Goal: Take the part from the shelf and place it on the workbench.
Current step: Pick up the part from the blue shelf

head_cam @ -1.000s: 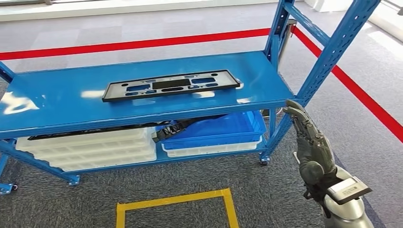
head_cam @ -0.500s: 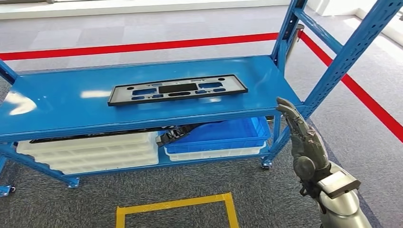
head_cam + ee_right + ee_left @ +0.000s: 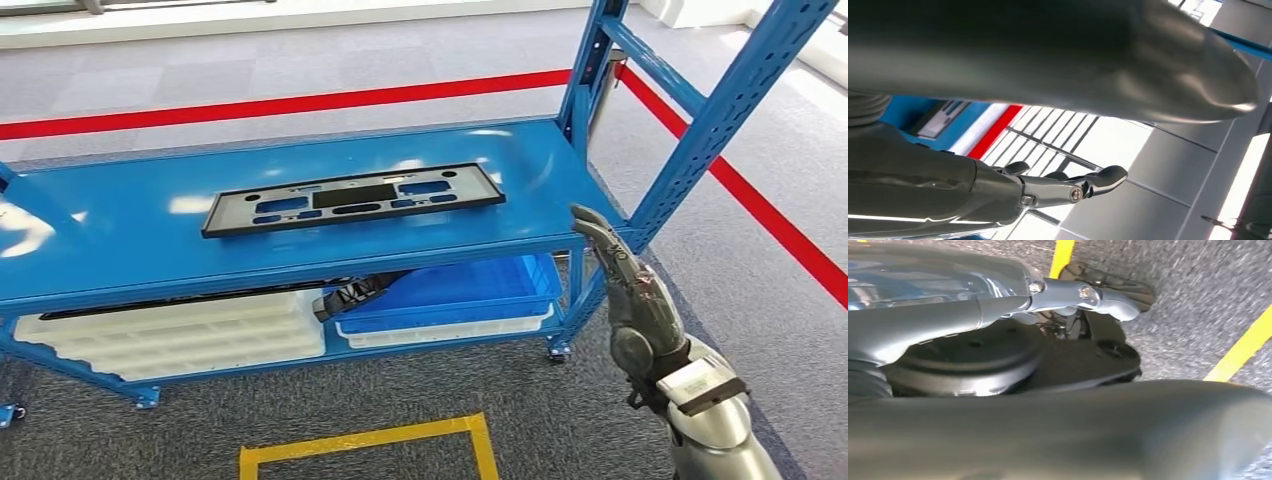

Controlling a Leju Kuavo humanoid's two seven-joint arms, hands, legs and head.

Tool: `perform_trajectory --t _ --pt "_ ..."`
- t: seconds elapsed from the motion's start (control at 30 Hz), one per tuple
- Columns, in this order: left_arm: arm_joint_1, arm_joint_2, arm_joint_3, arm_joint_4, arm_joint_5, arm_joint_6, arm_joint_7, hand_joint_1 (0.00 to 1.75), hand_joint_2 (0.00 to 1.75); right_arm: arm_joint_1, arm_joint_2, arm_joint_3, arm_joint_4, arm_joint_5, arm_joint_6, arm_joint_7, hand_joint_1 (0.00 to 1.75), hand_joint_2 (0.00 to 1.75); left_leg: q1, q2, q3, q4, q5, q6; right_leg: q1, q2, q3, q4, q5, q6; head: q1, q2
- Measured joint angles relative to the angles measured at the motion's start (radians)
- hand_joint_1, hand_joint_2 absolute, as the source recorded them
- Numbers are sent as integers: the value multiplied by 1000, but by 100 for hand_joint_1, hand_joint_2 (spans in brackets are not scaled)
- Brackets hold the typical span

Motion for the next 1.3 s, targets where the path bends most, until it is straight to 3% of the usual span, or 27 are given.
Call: perform_trajectory --t 0.1,0.2,0.3,0.33,0.37,0.43,0.5,0.63,0.7,0.73,0.8,0.83,0.87,0.9,0.97,1.03,1.1,1.2,1.23,1.3 --pt "-4 2 8 0 3 2 -7 0 0 -20 -1 9 7 17 -4 -3 0 0 -9 -1 14 -38 -8 19 -2 -9 3 -8 -4 14 0 0" --pt "-3 2 13 0 5 3 -14 0 0 -44 -8 18 13 31 -8 -10 0 0 2 -7 37 -75 -5 20 0 -15 -7 29 -32 25 0 0" --pt "-3 2 15 0 1 2 -20 0 0 -56 -14 23 28 22 -9 -12 0 0 6 -12 53 -84 -9 23 -2 -9 -101 197 -95 32 1 0" --pt "-3 2 15 0 0 2 -22 0 0 -56 -14 24 32 18 -9 -12 0 0 7 -14 57 -84 -13 22 -3 -9 -129 233 -95 35 1 0" --pt "-2 2 16 0 0 2 -25 0 0 -56 -14 25 36 14 -9 -12 0 0 7 -15 63 -83 -18 20 -4 -9 -141 235 -76 38 1 0" --pt "-2 2 19 0 0 1 -31 0 0 -56 -14 27 40 9 -10 -12 0 0 9 -17 79 -82 -32 10 -7 -9 -115 138 6 43 1 0" --pt "-4 3 22 0 -1 0 -33 0 0 -58 -15 29 44 7 -11 -12 0 0 7 -18 87 -76 -46 -3 -8 -5 -76 36 59 42 0 0" --pt "-7 4 23 0 -4 -4 -39 0 0 -56 -16 30 48 6 -16 -12 0 0 6 -19 86 -72 -57 -15 -6 -2 -65 4 53 17 0 0" --pt "-9 5 24 0 -5 -5 -44 0 0 -58 -16 30 48 6 -17 -12 0 0 7 -16 73 -37 -79 -23 -10 -6 -58 2 49 6 0 0" --pt "-9 6 24 0 -5 -6 -46 0 0 -59 -16 30 48 6 -18 -12 0 0 9 -14 50 9 -103 -28 -11 -9 -55 2 46 1 0 0" --pt "-9 6 24 0 -5 -8 -50 0 0 -59 -16 31 48 6 -21 -13 0 0 13 -11 -25 144 -153 -36 -11 -13 -50 2 40 -4 -1 0" --pt "-8 7 24 0 -5 -8 -52 0 0 -58 -15 31 48 7 -22 -14 0 0 14 -10 -59 197 -163 -38 -11 -14 -47 2 37 -4 -1 0" --pt "-7 7 24 0 -5 -9 -53 0 0 -58 -15 32 48 7 -23 -15 0 0 14 -10 -78 217 -153 -37 -10 -14 -43 2 34 -5 -1 0" --pt "-6 8 24 0 -5 -9 -53 0 0 -57 -15 32 48 7 -24 -17 0 0 14 -10 -77 198 -124 -34 -9 -14 -37 2 30 -4 -1 0" --pt "-6 11 25 0 -6 -9 -54 0 0 -58 -15 34 48 8 -26 -20 0 0 9 -9 -33 79 -41 -20 -7 -15 -22 1 20 -2 -1 0" --pt "-7 17 26 0 -7 -9 -55 0 0 -59 -14 34 48 9 -29 -24 0 0 1 -8 8 -19 1 -3 -5 -15 -13 0 12 4 -1 0" --pt "-8 20 27 0 -10 -8 -56 0 0 -58 -14 34 48 10 -33 -28 0 0 -4 -7 17 -42 -5 4 -5 -16 -12 -4 10 14 -1 0" --pt "-7 24 30 0 -18 -7 -62 0 0 -57 -14 35 46 10 -38 -31 0 0 4 -6 34 -68 -5 8 -5 -15 -13 12 -8 28 -1 0" --pt "-7 24 31 0 -20 -7 -64 0 0 -56 -14 35 45 10 -39 -31 0 0 7 -6 41 -76 -4 10 -4 -13 -29 48 -28 30 -1 0" --pt "-9 25 32 0 -21 -7 -66 0 0 -52 -14 35 46 10 -39 -32 0 0 7 -6 47 -79 -7 14 -4 -10 -91 166 -80 33 0 0"
